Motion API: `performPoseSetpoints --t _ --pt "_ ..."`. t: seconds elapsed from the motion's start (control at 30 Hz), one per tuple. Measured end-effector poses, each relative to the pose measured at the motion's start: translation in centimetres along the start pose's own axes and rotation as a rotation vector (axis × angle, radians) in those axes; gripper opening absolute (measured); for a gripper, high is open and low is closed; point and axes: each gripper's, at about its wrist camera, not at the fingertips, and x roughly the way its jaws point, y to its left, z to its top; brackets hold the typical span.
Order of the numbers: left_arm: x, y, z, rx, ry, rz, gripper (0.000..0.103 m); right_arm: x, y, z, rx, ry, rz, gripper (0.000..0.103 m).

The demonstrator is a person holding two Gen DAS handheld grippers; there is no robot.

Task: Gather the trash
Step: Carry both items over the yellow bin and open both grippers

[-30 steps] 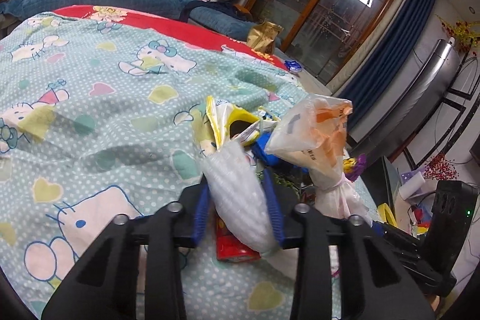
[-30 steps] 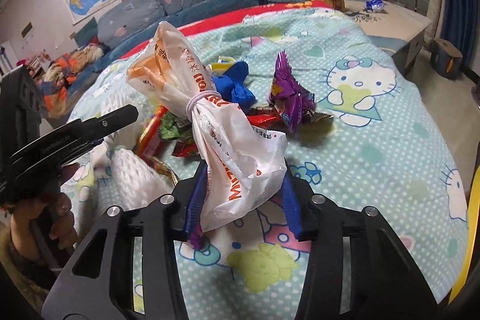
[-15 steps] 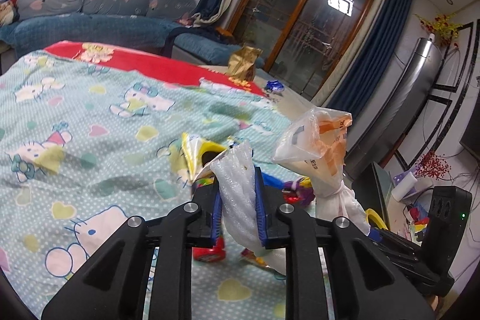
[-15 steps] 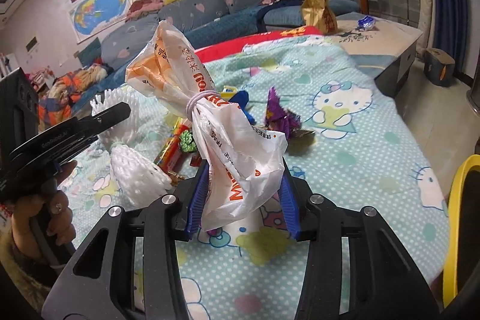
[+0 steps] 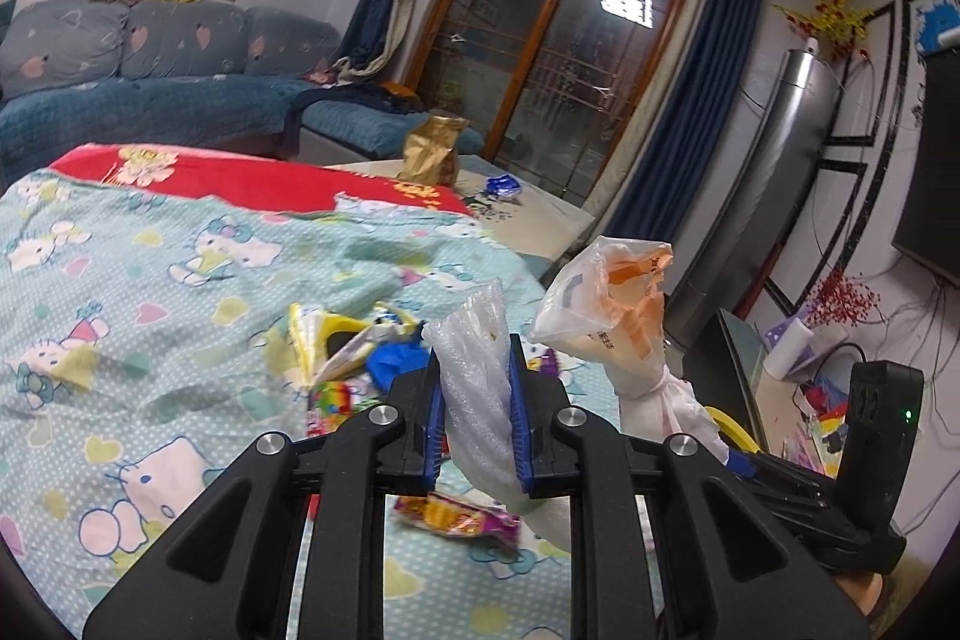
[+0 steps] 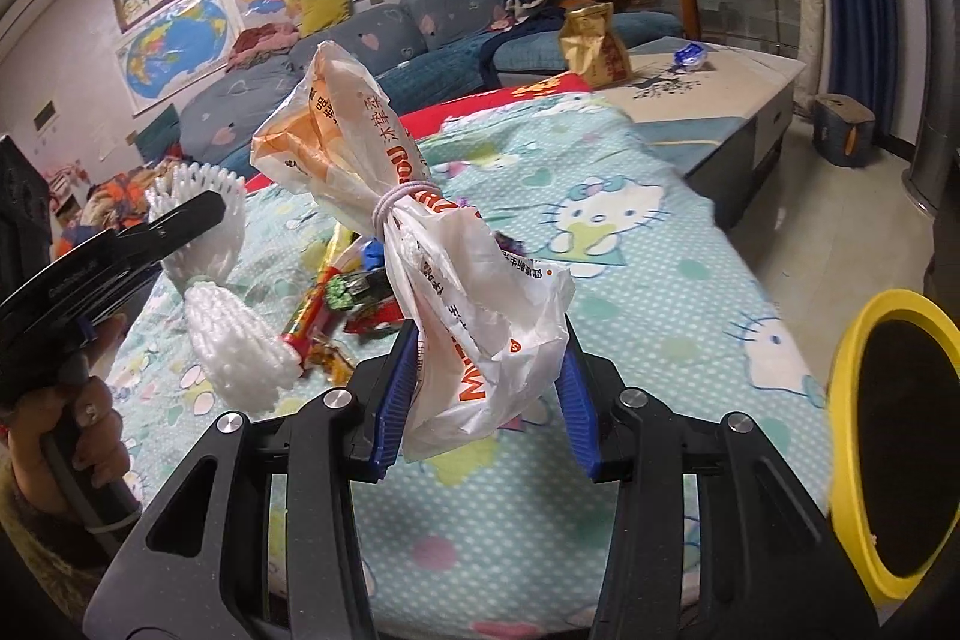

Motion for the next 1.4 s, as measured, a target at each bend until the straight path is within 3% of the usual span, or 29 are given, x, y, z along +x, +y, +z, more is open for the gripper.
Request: performPoseSetpoints --t 1.4 --pt "4.3 -14.0 -3.4 0.258 0.073 -0.197 0.017 -8.0 -12.0 -2.7 0.205 -0.097 -0.216 0.037"
